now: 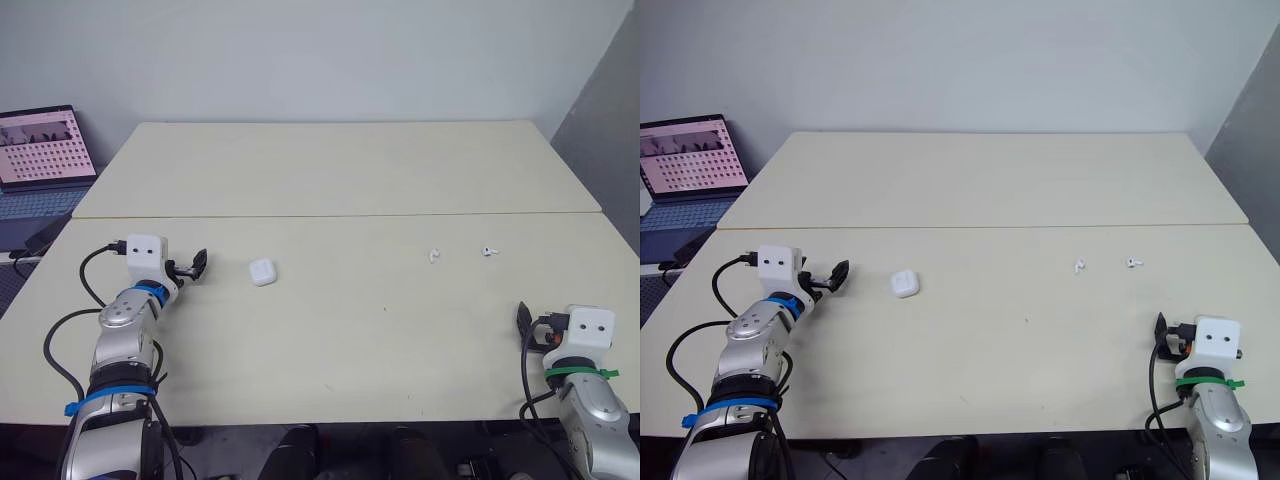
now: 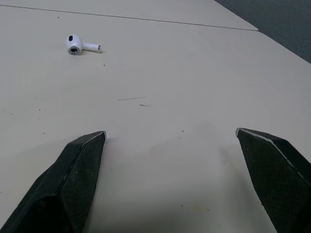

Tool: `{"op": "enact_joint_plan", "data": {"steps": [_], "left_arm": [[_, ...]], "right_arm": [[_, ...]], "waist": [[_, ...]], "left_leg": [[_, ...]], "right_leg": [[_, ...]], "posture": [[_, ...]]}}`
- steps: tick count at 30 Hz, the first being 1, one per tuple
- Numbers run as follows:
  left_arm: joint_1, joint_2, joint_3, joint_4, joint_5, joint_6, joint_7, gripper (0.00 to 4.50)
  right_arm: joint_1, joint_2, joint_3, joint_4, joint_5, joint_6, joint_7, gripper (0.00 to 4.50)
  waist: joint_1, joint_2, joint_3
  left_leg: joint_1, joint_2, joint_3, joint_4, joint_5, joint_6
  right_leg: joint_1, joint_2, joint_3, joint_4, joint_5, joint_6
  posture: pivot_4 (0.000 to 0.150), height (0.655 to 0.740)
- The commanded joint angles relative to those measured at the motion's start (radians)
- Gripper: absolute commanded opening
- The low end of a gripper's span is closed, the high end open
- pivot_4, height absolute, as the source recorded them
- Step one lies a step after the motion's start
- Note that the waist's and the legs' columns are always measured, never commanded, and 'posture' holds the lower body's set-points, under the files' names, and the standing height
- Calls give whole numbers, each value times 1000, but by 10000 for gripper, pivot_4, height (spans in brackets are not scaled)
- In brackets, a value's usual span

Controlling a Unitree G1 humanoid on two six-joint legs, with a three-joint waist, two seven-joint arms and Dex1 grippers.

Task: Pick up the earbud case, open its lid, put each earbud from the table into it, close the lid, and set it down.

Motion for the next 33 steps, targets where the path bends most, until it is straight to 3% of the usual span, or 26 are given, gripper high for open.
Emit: {"op": "enact_joint_plan", "data": {"steps": [1,17,20,24,29,33], "left_arm": [[-4,25,25,-10,-4,-6,13,44375],[-17,55,33,-20,-25,-12,-28,44375],[-37,76,36,-43,-73,26,-131,44375],[-106,154,-16,-83,-123,115,-386,44375],[-184,233,-140,-123,-111,205,-695,44375],[-201,248,-246,-159,-74,212,-861,44375]], "right_arm": [[-3,-6,-14,-47,-3,1,-7,45000],[22,-8,5,-126,-19,33,15,45000],[37,-42,41,-182,1,63,88,45000],[11,-146,122,-245,93,129,296,45000],[-93,-229,228,-247,216,194,516,45000],[-224,-230,347,-248,266,257,607,45000]], "waist": [[0,0,0],[0,0,0],[0,0,0],[-1,-1,1],[-2,-1,1],[-4,-1,1]], "left_leg": [[0,0,0,0,0,0],[0,0,0,0,0,0],[0,0,0,0,0,0],[0,0,1,0,0,0],[0,1,2,0,0,0],[0,2,3,-1,0,1]], "right_leg": [[0,0,0,0,0,0],[0,0,0,0,0,0],[0,0,0,0,0,0],[0,0,-1,0,0,0],[0,1,-1,-1,0,0],[0,1,0,-1,0,0]], "posture": [[1500,7400],[1500,7400],[1500,7400],[1500,7400],[1500,7400],[1500,7400]]}}
